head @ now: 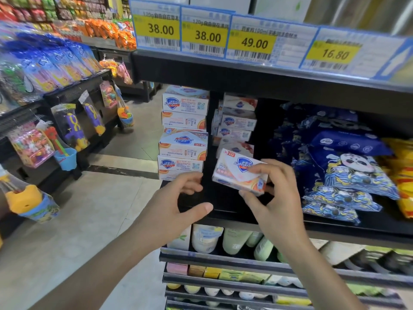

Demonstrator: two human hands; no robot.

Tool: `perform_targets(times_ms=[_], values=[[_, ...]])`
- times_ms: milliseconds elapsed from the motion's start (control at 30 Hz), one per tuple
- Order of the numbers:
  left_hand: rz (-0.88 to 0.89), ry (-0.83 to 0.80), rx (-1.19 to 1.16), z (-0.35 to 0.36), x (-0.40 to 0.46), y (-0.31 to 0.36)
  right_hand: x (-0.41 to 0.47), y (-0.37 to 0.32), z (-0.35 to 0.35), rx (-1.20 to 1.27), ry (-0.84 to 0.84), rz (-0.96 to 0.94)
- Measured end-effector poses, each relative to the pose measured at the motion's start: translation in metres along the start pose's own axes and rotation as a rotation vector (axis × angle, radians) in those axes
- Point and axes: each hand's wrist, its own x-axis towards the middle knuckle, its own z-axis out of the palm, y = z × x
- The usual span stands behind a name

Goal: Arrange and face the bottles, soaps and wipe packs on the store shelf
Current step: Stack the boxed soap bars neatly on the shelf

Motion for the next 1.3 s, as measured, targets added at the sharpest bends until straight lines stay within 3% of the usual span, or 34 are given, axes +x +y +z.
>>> perform_targets(times_ms=[200, 367, 567, 1000, 1300], values=[[-0.133, -0.041, -0.486, 0.003, -0.003, 0.031, -0.028, -0.021, 0.001, 0.038, -0.073, -0.051], [-0.217, 0.033, -0.617, -0.002, -0.003, 0.036, -0.036, -0.032, 0.000, 0.050, -0.106, -0.091], [-0.187, 0.045, -0.631, -0.011, -0.006, 0.034, -0.036, -0.034, -0.011, 0.360, -0.285, 0.046], [-0.157, -0.021, -0.603, -0.022, 0.003, 0.024, -0.022, -0.042, -0.015, 0.640, -0.222, 0.264], [0.199, -0.021, -0.142, -0.019, -0.010, 0.033, -0.016, -0.052, -0.024, 0.713, -0.271, 0.522]])
